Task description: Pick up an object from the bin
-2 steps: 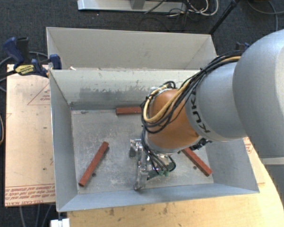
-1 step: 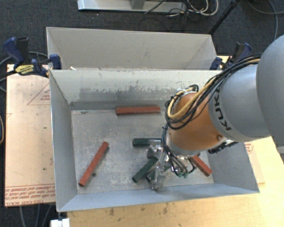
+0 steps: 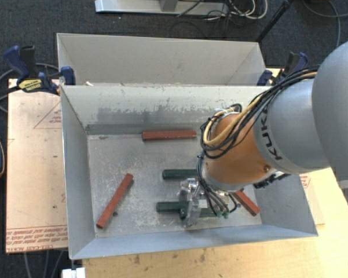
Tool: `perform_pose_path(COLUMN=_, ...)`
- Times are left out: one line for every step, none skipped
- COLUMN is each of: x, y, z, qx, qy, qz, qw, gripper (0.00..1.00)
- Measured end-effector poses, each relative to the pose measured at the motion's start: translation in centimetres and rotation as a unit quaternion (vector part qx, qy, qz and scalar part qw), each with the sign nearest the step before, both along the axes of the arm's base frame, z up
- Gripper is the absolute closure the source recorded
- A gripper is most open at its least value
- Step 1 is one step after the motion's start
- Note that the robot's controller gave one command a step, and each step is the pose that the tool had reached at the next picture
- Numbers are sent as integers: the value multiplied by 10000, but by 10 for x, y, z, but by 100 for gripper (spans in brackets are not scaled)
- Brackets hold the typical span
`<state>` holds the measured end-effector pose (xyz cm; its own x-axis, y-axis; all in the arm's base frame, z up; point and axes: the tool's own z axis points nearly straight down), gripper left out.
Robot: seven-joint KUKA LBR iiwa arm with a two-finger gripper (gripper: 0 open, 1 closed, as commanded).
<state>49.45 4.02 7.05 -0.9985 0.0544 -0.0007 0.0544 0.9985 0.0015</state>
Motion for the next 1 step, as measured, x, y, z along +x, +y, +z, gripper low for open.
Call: perform_pose_path(x=11, y=-6, z=157, qx=0, qy=-47, qz=-166, qw=9999, gripper=100)
